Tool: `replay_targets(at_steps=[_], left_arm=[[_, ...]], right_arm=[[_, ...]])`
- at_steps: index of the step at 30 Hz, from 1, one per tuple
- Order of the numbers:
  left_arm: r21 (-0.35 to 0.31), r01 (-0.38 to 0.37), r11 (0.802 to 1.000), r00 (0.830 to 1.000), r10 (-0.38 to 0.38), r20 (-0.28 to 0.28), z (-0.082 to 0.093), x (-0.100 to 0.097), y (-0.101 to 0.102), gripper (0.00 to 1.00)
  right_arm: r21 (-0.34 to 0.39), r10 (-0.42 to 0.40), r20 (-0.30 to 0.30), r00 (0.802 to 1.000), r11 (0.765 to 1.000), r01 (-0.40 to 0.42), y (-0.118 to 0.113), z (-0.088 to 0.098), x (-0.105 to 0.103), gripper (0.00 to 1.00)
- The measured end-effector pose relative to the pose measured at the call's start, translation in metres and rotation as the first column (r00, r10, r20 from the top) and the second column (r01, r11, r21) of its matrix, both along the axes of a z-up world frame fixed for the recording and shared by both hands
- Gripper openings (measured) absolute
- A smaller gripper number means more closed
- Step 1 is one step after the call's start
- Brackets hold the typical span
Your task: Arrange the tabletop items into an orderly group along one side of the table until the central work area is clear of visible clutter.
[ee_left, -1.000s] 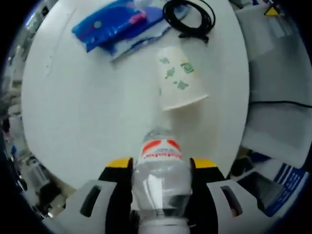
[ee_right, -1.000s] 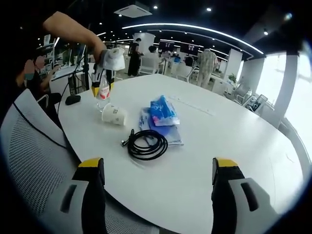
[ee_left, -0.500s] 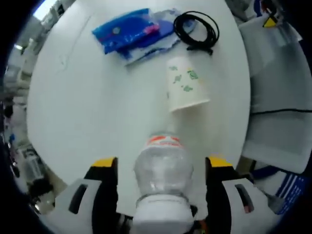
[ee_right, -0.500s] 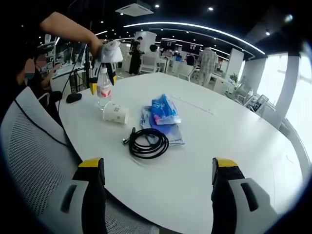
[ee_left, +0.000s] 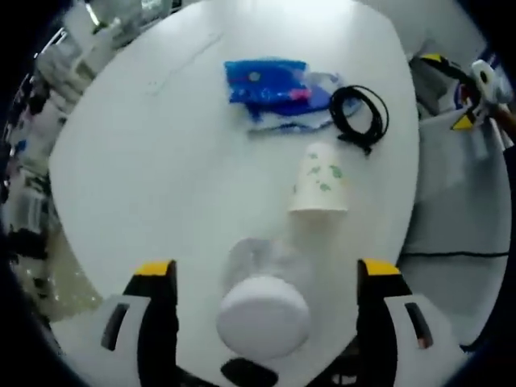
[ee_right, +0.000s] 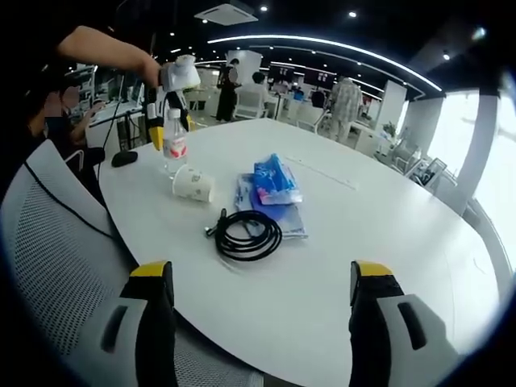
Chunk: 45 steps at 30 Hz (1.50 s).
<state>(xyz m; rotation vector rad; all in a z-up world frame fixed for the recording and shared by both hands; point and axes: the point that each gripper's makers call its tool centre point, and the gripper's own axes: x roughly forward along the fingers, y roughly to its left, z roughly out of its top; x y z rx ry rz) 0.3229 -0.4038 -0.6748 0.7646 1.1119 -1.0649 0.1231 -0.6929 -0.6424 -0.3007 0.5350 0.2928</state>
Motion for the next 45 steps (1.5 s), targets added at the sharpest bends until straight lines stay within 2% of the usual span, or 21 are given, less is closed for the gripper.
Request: replay_targets(at_steps=[2, 6, 10, 13, 16, 21, 22, 24, 25, 27, 29, 31, 32, 33, 35, 36, 37, 40, 42, 43, 45], left_arm=[[-0.023, -0.035, 0.999, 0.999, 0.035, 0.003, 0.001, 0.001, -0.001, 0.91], [-0.091, -0.128, 0.988, 0.989, 0.134, 0.058, 0.004, 0.008, -0.001, 0.99], [-0.155, -0.192, 0.969, 0.975, 0.206, 0.081, 0.006, 0.011, -0.002, 1.00], [-0.229, -0.241, 0.943, 0.953, 0.275, 0.129, 0.012, 0.019, -0.003, 1.00], [-0.267, -0.308, 0.913, 0.927, 0.351, 0.132, 0.013, 0.023, 0.002, 1.00], [-0.380, -0.421, 0.824, 0.853, 0.502, 0.143, 0.019, 0.032, 0.009, 1.00], [-0.404, -0.441, 0.801, 0.831, 0.534, 0.152, 0.020, 0.034, 0.010, 1.00], [-0.427, -0.459, 0.779, 0.809, 0.565, 0.162, 0.019, 0.033, 0.013, 1.00], [-0.430, -0.464, 0.775, 0.806, 0.570, 0.158, 0.018, 0.032, 0.013, 1.00], [-0.448, -0.491, 0.747, 0.773, 0.610, 0.171, 0.016, 0.032, 0.017, 1.00], [-0.468, -0.489, 0.736, 0.740, 0.634, 0.223, 0.018, 0.036, 0.022, 1.00], [-0.489, -0.500, 0.714, 0.714, 0.660, 0.234, 0.019, 0.037, 0.025, 1.00], [-0.494, -0.504, 0.709, 0.707, 0.667, 0.235, 0.019, 0.037, 0.026, 1.00], [-0.505, -0.516, 0.692, 0.687, 0.687, 0.238, 0.019, 0.037, 0.028, 1.00], [-0.520, -0.514, 0.682, 0.666, 0.700, 0.258, 0.020, 0.038, 0.029, 1.00], [-0.533, -0.512, 0.674, 0.650, 0.710, 0.272, 0.021, 0.038, 0.030, 1.00], [-0.533, -0.510, 0.675, 0.651, 0.708, 0.273, 0.019, 0.035, 0.029, 1.00], [-0.543, -0.512, 0.666, 0.628, 0.721, 0.292, 0.016, 0.031, 0.028, 1.00], [-0.556, -0.517, 0.651, 0.612, 0.735, 0.291, 0.015, 0.029, 0.027, 1.00], [-0.568, -0.525, 0.634, 0.592, 0.751, 0.292, 0.014, 0.028, 0.027, 1.00], [-0.589, -0.512, 0.626, 0.588, 0.755, 0.291, 0.012, 0.024, 0.022, 0.99]], right_arm=[[-0.003, 0.001, -0.001, 1.000, 1.000, -0.001, 0.000, 0.000, 0.000, 0.90], [-0.005, 0.002, -0.004, 1.000, 1.000, -0.002, 0.000, -0.001, 0.000, 0.90], [-0.010, 0.004, -0.008, 1.000, 1.000, -0.004, 0.000, -0.002, -0.001, 0.90], [-0.012, 0.008, -0.013, 1.000, 1.000, -0.008, 0.001, -0.003, -0.001, 0.89], [-0.014, 0.010, -0.016, 1.000, 1.000, -0.010, 0.001, -0.003, -0.001, 0.89], [-0.018, 0.010, -0.021, 1.000, 1.000, -0.010, 0.001, -0.004, -0.002, 0.89], [-0.020, 0.009, -0.022, 1.000, 1.000, -0.010, 0.001, -0.004, -0.002, 0.89], [-0.020, 0.008, -0.022, 1.000, 1.000, -0.009, 0.001, -0.004, -0.002, 0.89], [-0.020, 0.008, -0.022, 1.000, 1.000, -0.009, 0.001, -0.005, -0.002, 0.89], [-0.021, 0.009, -0.024, 1.000, 1.000, -0.009, 0.001, -0.005, -0.002, 0.89], [-0.027, 0.011, -0.029, 1.000, 1.000, -0.012, 0.001, -0.006, -0.003, 0.88], [-0.029, 0.012, -0.029, 1.000, 0.999, -0.013, 0.001, -0.006, -0.003, 0.88], [-0.030, 0.013, -0.030, 0.999, 0.999, -0.014, 0.001, -0.006, -0.003, 0.88], [-0.031, 0.012, -0.031, 0.999, 0.999, -0.013, 0.001, -0.006, -0.003, 0.88], [-0.032, 0.012, -0.031, 0.999, 0.999, -0.012, 0.001, -0.007, -0.003, 0.88], [-0.033, 0.012, -0.030, 0.999, 0.999, -0.013, 0.001, -0.007, -0.003, 0.88], [-0.034, 0.012, -0.030, 0.999, 0.999, -0.013, 0.001, -0.007, -0.003, 0.88], [-0.036, 0.012, -0.031, 0.999, 0.999, -0.013, 0.000, -0.007, -0.003, 0.88], [-0.036, 0.012, -0.031, 0.999, 0.999, -0.013, 0.000, -0.007, -0.003, 0.88], [-0.037, 0.011, -0.031, 0.999, 0.999, -0.012, 0.000, -0.007, -0.003, 0.88], [-0.038, 0.010, -0.031, 0.999, 0.999, -0.012, 0.000, -0.007, -0.003, 0.87]])
